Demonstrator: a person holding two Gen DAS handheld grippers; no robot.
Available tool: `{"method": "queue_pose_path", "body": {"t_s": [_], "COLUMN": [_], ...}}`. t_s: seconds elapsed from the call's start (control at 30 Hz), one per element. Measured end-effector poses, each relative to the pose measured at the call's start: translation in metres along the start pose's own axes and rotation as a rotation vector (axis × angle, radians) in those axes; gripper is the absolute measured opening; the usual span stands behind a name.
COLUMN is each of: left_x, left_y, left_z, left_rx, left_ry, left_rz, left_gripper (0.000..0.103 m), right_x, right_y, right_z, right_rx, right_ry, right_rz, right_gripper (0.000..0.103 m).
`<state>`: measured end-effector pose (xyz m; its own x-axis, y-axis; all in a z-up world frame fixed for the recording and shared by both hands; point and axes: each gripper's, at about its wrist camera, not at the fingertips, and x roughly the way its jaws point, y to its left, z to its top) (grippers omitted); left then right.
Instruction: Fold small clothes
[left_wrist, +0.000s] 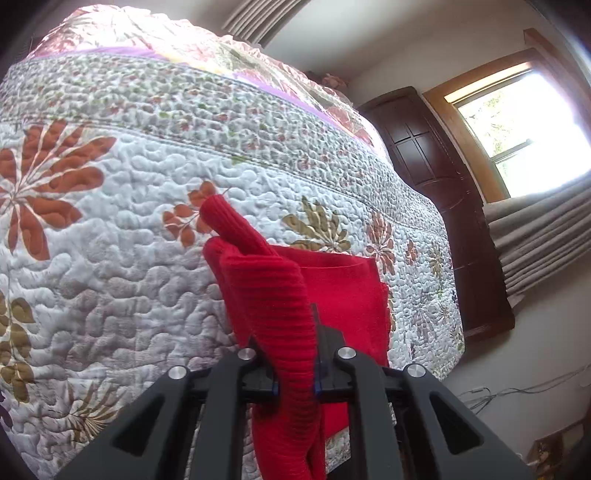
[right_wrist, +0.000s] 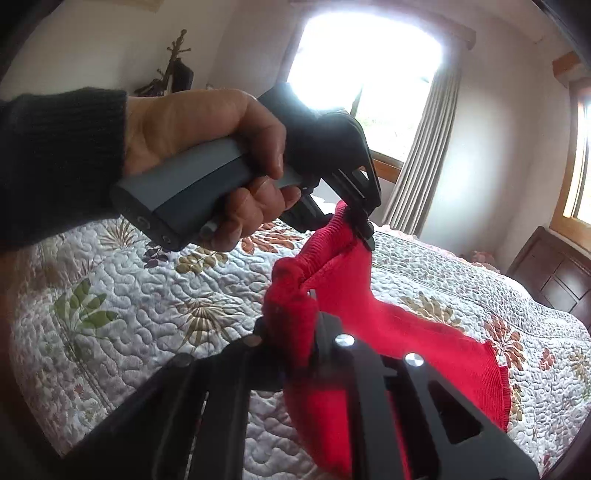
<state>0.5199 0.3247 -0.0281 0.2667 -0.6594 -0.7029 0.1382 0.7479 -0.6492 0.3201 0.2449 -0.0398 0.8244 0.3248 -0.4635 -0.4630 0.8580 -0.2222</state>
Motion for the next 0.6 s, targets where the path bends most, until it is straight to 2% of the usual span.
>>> {"method": "queue_pose_path", "body": {"t_s": [0.07,0.33,0.6], "left_x": [0.005,0.036,0.078], "left_y": [-0.014,-0.071,-0.12], "left_z": [0.001,0.006,0.006], "left_rx": [0.012,0.066,0.115], "left_ry": [0.0,0.013,0.044], "left_rz": [0.01,0.018,0.038], "left_gripper": [0.011,0.011,0.011], "right_x": [-0.01,-0.042,-0.055], "right_y": [-0.015,-0.078,-0.119], "right_z": [-0.015,-0.034,-0.055], "right_rx": [0.02,0.12,0.202], "right_ry": [-0.009,-0.028,-0.026], "right_rz": [-0.017,-0.075,-0.124], "right_gripper": [0.007,0.007,0.007]}}
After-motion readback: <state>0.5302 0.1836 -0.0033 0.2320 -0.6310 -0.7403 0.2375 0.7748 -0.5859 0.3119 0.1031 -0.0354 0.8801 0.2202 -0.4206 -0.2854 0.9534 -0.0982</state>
